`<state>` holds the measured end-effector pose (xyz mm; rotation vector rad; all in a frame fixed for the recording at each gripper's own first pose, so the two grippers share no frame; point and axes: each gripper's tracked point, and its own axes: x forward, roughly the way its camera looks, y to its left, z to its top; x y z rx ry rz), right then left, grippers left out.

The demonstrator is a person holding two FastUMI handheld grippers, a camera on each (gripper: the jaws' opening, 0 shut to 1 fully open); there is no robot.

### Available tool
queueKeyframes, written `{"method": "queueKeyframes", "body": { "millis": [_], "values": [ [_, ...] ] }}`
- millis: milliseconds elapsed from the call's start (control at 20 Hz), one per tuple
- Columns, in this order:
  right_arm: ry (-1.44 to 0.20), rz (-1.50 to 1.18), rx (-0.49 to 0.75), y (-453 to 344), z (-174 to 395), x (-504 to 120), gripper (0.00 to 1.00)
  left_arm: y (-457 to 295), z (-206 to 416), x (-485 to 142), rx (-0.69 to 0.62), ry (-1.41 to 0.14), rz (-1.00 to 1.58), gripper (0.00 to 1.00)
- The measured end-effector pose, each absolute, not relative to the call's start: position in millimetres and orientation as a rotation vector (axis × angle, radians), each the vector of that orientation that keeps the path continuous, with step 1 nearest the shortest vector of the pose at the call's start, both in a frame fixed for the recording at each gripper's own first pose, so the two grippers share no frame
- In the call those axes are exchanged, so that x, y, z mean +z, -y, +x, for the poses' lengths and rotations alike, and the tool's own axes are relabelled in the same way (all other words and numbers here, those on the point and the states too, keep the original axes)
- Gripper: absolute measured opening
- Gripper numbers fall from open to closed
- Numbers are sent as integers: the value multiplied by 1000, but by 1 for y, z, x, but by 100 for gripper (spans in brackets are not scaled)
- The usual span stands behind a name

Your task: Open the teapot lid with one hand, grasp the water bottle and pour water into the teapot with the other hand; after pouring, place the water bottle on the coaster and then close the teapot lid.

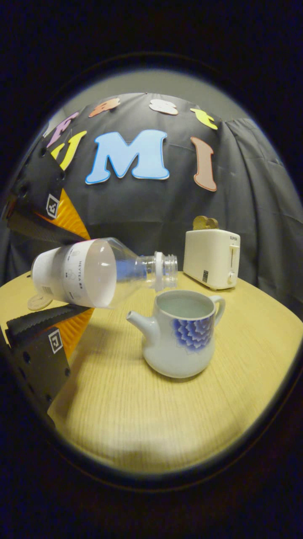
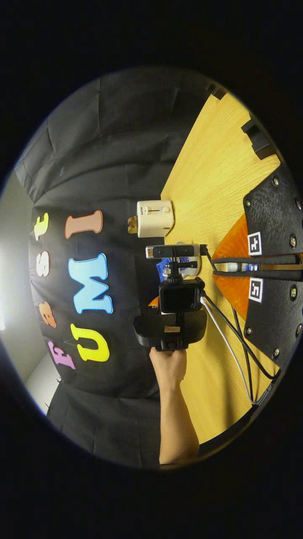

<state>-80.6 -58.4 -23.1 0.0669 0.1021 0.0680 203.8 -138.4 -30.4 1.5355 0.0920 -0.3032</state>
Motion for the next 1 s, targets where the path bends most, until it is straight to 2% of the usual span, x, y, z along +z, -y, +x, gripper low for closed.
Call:
{"method": "queueKeyframes", "body": {
  "millis": [1000],
  "values": [
    [-108, 70, 76, 59, -83, -23, 5, 140, 212, -6, -295, -38, 1825, 87]
  ]
}}
